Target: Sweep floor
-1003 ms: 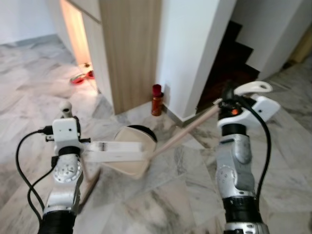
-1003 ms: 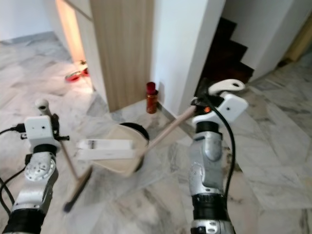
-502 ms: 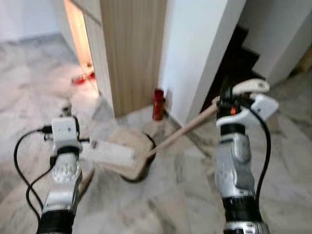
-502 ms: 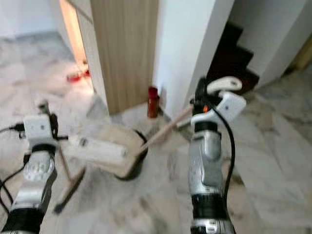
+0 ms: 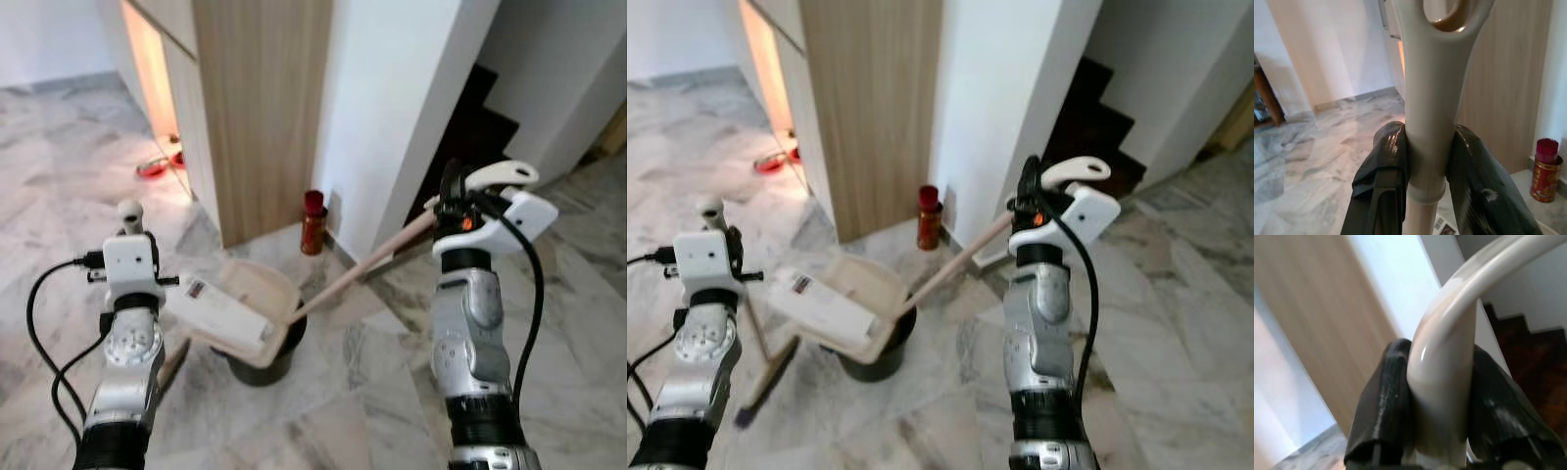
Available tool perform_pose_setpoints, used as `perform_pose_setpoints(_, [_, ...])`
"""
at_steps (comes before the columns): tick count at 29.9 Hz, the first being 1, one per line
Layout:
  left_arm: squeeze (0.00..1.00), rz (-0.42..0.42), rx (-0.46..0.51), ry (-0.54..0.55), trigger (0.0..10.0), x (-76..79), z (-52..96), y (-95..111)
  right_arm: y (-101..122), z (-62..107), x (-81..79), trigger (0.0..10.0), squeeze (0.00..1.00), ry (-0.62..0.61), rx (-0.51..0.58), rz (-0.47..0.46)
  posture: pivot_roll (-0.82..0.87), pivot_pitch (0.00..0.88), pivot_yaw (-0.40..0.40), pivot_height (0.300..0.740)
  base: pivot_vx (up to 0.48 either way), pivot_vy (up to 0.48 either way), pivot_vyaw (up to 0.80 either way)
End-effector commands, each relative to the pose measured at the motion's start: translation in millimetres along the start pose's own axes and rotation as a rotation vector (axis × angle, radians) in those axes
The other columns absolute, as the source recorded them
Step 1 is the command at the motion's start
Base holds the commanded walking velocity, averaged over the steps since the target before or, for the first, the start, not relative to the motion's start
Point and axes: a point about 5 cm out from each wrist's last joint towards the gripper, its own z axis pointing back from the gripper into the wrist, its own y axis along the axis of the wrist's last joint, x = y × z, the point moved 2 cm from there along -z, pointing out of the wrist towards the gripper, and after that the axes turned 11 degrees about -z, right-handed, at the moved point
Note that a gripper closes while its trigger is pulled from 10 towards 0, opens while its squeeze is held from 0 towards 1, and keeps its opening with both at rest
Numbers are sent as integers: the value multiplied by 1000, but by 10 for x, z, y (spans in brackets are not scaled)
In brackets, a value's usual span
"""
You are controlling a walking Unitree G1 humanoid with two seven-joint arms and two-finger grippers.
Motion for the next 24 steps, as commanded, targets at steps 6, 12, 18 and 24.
perform_pose_setpoints(6, [0,10,66,11,10000,-29,-38,147,185,-80,-114,10000,0,32,85,-10,43,0,-42,740,297,0,0])
perform_pose_setpoints(12, [0,7,65,14,10000,-27,-38,150,172,-85,-126,10000,0,31,83,-13,44,0,-43,740,297,0,0])
perform_pose_setpoints(18, [0,11,68,15,10000,-33,-33,149,142,-78,-154,10000,0,28,79,-18,44,0,-43,740,246,0,0])
perform_pose_setpoints(24, [0,10,74,14,10000,-35,-30,150,129,-90,-221,10000,0,44,82,-9,45,0,-43,740,0,0,0])
